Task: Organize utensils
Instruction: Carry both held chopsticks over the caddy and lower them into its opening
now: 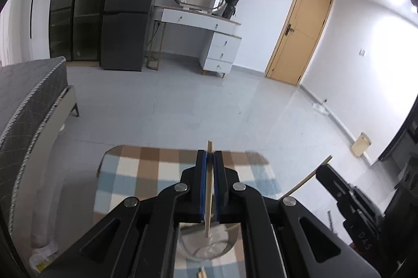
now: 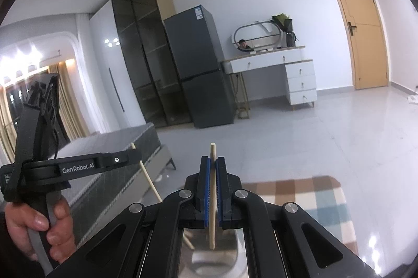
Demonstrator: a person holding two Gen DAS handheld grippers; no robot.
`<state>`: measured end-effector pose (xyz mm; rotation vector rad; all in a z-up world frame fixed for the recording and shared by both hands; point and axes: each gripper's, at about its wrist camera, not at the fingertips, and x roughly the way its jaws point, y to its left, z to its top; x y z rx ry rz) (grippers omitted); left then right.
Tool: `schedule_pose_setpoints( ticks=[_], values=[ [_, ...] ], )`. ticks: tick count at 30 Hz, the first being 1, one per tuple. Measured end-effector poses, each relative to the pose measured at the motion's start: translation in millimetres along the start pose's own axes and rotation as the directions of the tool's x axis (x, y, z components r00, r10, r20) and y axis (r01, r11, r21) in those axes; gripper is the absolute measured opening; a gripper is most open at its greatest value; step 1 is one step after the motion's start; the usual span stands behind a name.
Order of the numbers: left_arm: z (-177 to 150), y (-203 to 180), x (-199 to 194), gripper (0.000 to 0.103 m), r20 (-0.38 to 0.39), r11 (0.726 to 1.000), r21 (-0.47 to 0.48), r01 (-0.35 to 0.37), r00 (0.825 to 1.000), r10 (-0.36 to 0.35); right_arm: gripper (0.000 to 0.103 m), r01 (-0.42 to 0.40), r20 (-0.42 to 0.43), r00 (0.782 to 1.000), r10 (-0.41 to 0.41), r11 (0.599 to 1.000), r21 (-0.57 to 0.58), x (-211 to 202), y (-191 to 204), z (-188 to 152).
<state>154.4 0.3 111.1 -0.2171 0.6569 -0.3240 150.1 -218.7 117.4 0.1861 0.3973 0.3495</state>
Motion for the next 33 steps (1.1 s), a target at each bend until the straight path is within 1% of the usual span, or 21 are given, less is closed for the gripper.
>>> schedule_pose_setpoints(
  ticks=[4,8,10,12,15,19,23,28,31,33],
  values=[
    [12,5,5,0.001,0.040,1.000,-0.006,0.008,0.999,-0.007,0.004,-0.010,0.025,1.000,0.010,1.000,0.007,15,-3,12],
    [13,10,17,0.001,0.048,1.000,-0.017,0.000,0.999,0.001,0.004,-0.017,0.045,0.999,0.017,1.000,0.005,28,-3,17],
    [9,11,23,0.001,0.038,1.000,-0.016,-0.002,0.999,0.003,0.004,-0.018,0.042,0.999,0.018,1.000,0.004,32,-4,16],
    [4,12,31,0.001,0.016,1.000,-0.019,0.011,1.000,-0.010,0.004,-0.023,0.030,0.999,0.023,1.000,0.011,36,-6,12],
    [0,14,36,0.001,0.003,1.000,-0.021,0.005,1.000,-0.005,0.004,-0.021,0.012,1.000,0.020,1.000,0.016,41,-9,4],
    [-3,14,39,0.001,-0.012,1.000,-0.024,0.004,1.000,-0.005,0.004,-0.017,-0.013,1.000,0.017,1.000,0.017,45,-11,-6],
    [-4,13,41,0.001,-0.022,1.000,-0.015,0.001,1.000,-0.002,0.004,-0.031,-0.023,0.999,0.032,0.999,0.028,43,-13,-15],
    [-9,8,41,0.001,-0.032,1.000,0.007,-0.004,0.999,0.004,0.004,-0.020,-0.048,0.999,0.020,1.000,-0.002,45,-11,-25],
    [-13,4,41,0.001,-0.044,1.000,0.023,-0.008,0.999,0.009,0.004,-0.036,-0.068,0.997,0.035,0.999,-0.002,47,-11,-28],
    [-18,3,38,0.001,-0.050,1.000,0.011,-0.001,0.999,0.001,0.004,-0.040,-0.079,0.996,0.039,0.999,-0.015,47,-7,-30]
  ],
)
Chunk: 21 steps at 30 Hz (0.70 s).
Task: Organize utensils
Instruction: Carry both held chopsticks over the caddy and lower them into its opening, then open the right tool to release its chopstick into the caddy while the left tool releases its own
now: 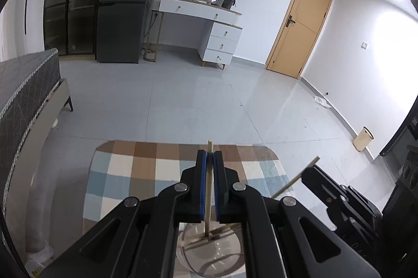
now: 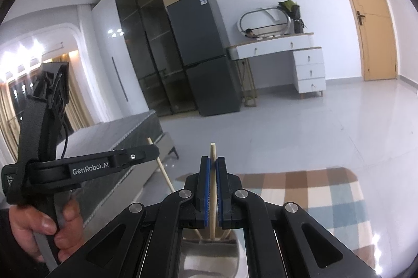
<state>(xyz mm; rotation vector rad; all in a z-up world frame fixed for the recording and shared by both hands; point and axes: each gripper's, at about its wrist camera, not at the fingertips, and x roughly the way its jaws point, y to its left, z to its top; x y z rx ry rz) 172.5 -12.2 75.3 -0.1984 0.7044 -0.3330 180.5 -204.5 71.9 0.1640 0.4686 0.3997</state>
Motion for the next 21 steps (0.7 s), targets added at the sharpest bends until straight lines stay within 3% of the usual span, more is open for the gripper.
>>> schedule_pose_setpoints(
  ticks=[9,12,15,16,17,19,21],
  values=[
    [-13,7,7,0.001,-0.083,0.999,-0.042,0.009,0.996,-0.013,0.005,-0.015,-0.102,0.995,0.015,1.000,-0.007,10,8,-18],
    [-19,1,10,0.001,-0.124,1.000,-0.015,0.015,0.992,-0.016,0.007,-0.005,-0.125,0.992,0.004,1.000,0.000,9,8,-26],
    [-28,-2,9,0.001,-0.127,0.999,0.015,-0.041,0.991,0.042,0.018,0.000,-0.165,0.986,0.003,1.000,0.022,6,6,-35],
    [-32,-1,8,0.001,-0.133,0.999,0.011,-0.047,0.990,0.048,0.032,0.008,-0.166,0.986,-0.004,1.000,0.024,3,5,-38],
    [-36,1,7,0.002,-0.142,0.999,0.000,-0.047,0.989,0.046,0.036,0.018,-0.159,0.987,-0.013,0.999,0.028,-3,4,-42],
    [-42,6,3,0.007,-0.159,0.998,-0.031,-0.046,0.986,0.041,0.036,0.015,-0.153,0.988,-0.010,0.999,0.030,-13,2,-47],
    [-48,8,-5,0.020,-0.157,0.997,-0.049,-0.055,0.987,0.047,0.036,0.025,-0.148,0.989,-0.020,0.999,0.025,-28,1,-53]
  ],
)
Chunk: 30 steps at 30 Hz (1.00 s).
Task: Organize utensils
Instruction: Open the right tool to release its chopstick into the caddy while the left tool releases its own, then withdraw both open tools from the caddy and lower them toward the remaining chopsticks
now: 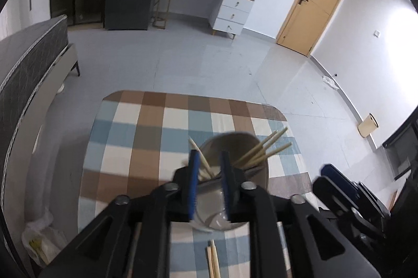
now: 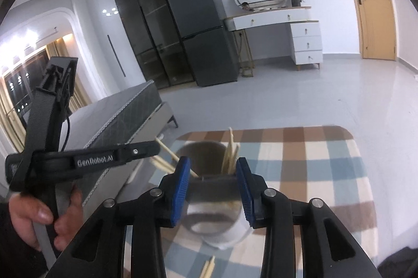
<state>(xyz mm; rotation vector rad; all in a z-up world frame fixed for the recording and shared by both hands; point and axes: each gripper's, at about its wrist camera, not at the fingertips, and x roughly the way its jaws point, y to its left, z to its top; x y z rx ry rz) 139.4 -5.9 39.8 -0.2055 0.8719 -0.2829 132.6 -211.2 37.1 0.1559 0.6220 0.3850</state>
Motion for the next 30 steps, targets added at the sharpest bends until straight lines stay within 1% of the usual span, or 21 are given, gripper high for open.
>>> schedule_pose_setpoints(
  ticks=[1,2,5,7,9,10,11,12,13,15,17,19,20,21,22,23,24,25,28,30],
  values=[
    [-3,0,-3,0.022,0.001,1.000,0.002,-0.004,1.000,0.004,0.037,0.007,0.002,1.000,-0.007,1.000,-0.001,-7,0,-3],
    [-6,-1,-7,0.026,0.002,1.000,0.006,-0.009,1.000,0.009,0.041,0.013,0.003,1.000,-0.013,1.000,-0.001,-12,0,-6],
    [-15,-5,-21,0.035,0.017,1.000,0.019,-0.022,1.000,0.022,0.048,0.007,0.017,1.000,-0.007,1.000,0.004,-31,2,-16],
    [-21,-8,-30,0.043,0.031,0.999,0.024,-0.028,0.999,0.027,0.055,0.012,0.031,0.999,-0.013,1.000,0.009,-45,4,-22],
    [-27,-11,-40,0.057,0.056,0.999,0.029,-0.038,0.998,0.036,0.063,0.015,0.049,0.999,-0.016,1.000,0.013,-56,8,-26],
    [-31,-12,-45,0.060,0.070,0.999,0.032,-0.042,0.997,0.040,0.069,0.019,0.056,0.998,-0.020,1.000,0.013,-63,10,-29],
    [-35,-15,-51,0.065,0.087,0.998,0.035,-0.049,0.995,0.046,0.073,0.021,0.061,0.998,-0.021,1.000,0.012,-68,12,-31],
    [-38,-16,-54,0.068,0.101,0.998,0.040,-0.058,0.993,0.054,0.075,0.025,0.075,0.997,-0.026,1.000,0.008,-75,16,-35],
    [-42,-18,-59,0.069,0.123,0.996,0.049,-0.075,0.990,0.068,0.078,0.024,0.092,0.995,-0.024,1.000,0.004,-82,19,-37],
    [-50,-21,-70,0.070,0.163,0.994,0.056,-0.092,0.983,0.082,0.086,-0.002,0.146,0.989,0.005,1.000,-0.019,-101,28,-44],
    [-55,-23,-78,0.071,0.183,0.994,0.052,-0.097,0.979,0.086,0.093,0.006,0.184,0.983,-0.001,1.000,-0.028,-115,34,-49],
    [-61,-23,-85,0.073,0.205,0.994,0.047,-0.096,0.975,0.085,0.094,0.004,0.191,0.982,0.000,1.000,-0.022,-122,36,-54],
    [-64,-23,-89,0.073,0.229,0.993,0.045,-0.105,0.969,0.092,0.094,0.002,0.192,0.981,0.001,1.000,-0.016,-126,36,-56],
    [-70,-25,-96,0.074,0.272,0.992,0.044,-0.115,0.957,0.098,0.095,0.001,0.193,0.981,0.002,1.000,-0.011,-129,36,-59],
    [-74,-25,-99,0.076,0.292,0.992,0.046,-0.116,0.951,0.098,0.098,-0.001,0.196,0.981,0.002,1.000,-0.006,-132,36,-61],
    [-78,-26,-102,0.083,0.302,0.992,0.048,-0.116,0.948,0.096,0.103,-0.001,0.204,0.979,0.001,1.000,-0.003,-135,36,-64],
    [-83,-26,-104,0.086,0.303,0.992,0.049,-0.118,0.948,0.097,0.103,0.005,0.215,0.977,-0.006,1.000,0.003,-138,36,-67],
    [-87,-27,-105,0.086,0.301,0.991,0.049,-0.121,0.948,0.101,0.103,0.011,0.221,0.975,-0.012,1.000,0.009,-139,36,-70],
    [-97,-28,-104,0.087,0.295,0.990,0.056,-0.128,0.950,0.106,0.103,0.019,0.200,0.980,-0.021,1.000,0.014,-140,37,-79],
    [-104,-27,-102,0.088,0.299,0.989,0.056,-0.135,0.948,0.112,0.103,0.033,0.200,0.979,-0.033,0.999,0.004,-142,40,-88]
  ],
)
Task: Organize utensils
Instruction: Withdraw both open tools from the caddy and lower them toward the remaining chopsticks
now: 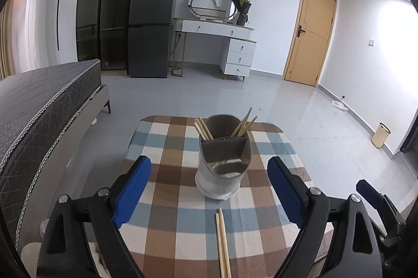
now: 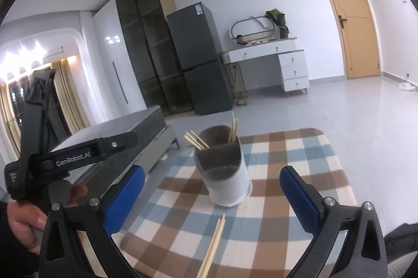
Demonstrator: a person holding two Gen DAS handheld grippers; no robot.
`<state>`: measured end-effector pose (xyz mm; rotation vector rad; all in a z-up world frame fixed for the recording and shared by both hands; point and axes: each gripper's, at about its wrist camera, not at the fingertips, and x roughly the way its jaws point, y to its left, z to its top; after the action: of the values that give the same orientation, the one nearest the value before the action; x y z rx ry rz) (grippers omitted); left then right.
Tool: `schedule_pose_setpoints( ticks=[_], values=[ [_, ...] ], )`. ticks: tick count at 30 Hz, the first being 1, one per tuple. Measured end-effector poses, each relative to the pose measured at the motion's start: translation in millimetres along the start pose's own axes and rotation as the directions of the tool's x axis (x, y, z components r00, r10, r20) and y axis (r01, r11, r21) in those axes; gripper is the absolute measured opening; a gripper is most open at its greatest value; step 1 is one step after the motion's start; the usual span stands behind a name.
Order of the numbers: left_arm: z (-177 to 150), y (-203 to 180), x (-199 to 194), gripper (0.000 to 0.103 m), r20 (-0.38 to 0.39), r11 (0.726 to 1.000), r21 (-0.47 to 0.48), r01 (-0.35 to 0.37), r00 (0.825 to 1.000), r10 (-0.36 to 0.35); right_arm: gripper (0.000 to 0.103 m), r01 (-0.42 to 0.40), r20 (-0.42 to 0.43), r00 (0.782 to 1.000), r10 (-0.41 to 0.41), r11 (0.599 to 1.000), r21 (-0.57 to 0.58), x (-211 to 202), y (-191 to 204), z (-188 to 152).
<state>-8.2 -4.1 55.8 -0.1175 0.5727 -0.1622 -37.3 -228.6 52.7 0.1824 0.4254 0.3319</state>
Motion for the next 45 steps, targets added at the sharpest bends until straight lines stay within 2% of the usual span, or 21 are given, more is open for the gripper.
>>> schedule_pose_setpoints(
  ticks=[5,10,17,24,30,35,39,40,44,45],
  values=[
    [-22,-2,2,0.091,-0.014,1.000,0.016,-0.008,1.000,0.008,0.103,0.033,-0.008,0.999,-0.033,0.998,-0.052,-2,4,-18],
    [-41,-11,9,0.091,-0.011,0.999,0.047,-0.003,1.000,0.004,0.103,0.032,-0.039,0.999,-0.034,0.997,-0.066,0,3,-29],
    [-54,-7,37,0.091,-0.052,0.999,0.040,-0.015,0.999,0.017,0.103,0.075,-0.088,0.993,-0.081,0.995,-0.068,10,-6,-40],
    [-69,11,70,0.091,-0.146,0.998,-0.007,-0.065,0.987,0.063,0.103,0.119,-0.223,0.967,-0.125,0.992,-0.040,49,-17,-51],
    [-69,19,91,0.091,-0.203,0.993,-0.057,-0.100,0.975,0.087,0.103,0.145,-0.280,0.949,-0.146,0.989,-0.025,72,-20,-56],
    [-65,25,99,0.091,-0.213,0.989,-0.077,-0.123,0.971,0.104,0.103,0.202,-0.346,0.918,-0.191,0.979,-0.004,94,-26,-63],
    [-66,33,107,0.091,-0.252,0.983,-0.108,-0.147,0.961,0.116,0.102,0.204,-0.406,0.896,-0.182,0.979,0.010,110,-30,-73],
    [-66,35,110,0.091,-0.259,0.982,-0.113,-0.152,0.959,0.119,0.100,0.203,-0.418,0.890,-0.182,0.979,0.006,115,-29,-75],
    [-65,44,118,0.091,-0.296,0.972,-0.129,-0.198,0.943,0.153,0.086,0.219,-0.497,0.843,-0.204,0.975,-0.030,138,-28,-84],
    [-67,45,121,0.091,-0.307,0.969,-0.121,-0.216,0.936,0.170,0.085,0.223,-0.511,0.834,-0.207,0.974,-0.030,142,-29,-87]
  ],
)
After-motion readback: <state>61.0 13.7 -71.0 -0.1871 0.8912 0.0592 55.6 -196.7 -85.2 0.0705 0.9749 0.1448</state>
